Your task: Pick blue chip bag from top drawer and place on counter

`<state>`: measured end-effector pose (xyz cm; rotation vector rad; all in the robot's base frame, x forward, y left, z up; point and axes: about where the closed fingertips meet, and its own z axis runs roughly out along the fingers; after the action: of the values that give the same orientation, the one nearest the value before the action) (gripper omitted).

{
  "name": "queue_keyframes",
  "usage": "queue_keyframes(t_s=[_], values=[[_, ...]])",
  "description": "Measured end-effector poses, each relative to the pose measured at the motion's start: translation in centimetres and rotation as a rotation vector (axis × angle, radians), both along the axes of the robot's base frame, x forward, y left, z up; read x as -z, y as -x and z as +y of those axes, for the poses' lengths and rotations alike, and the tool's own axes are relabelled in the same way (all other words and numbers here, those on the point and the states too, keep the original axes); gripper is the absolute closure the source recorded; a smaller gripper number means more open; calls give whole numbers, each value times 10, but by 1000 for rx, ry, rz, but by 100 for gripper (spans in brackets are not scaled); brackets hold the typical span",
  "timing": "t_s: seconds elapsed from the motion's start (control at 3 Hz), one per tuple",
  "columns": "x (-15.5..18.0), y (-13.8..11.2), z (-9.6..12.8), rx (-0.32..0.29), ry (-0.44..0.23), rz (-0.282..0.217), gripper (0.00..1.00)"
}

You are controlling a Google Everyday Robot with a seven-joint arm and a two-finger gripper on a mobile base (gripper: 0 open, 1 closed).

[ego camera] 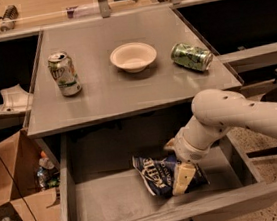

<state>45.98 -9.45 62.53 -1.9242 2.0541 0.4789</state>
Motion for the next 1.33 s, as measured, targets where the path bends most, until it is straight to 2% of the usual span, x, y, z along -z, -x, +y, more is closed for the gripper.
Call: queue_keyframes(t_s=[0.67,1.0,1.33], values=[[0,0,0,0,0,0,66],[0,0,0,0,0,0,97],[0,0,0,0,0,0,100]])
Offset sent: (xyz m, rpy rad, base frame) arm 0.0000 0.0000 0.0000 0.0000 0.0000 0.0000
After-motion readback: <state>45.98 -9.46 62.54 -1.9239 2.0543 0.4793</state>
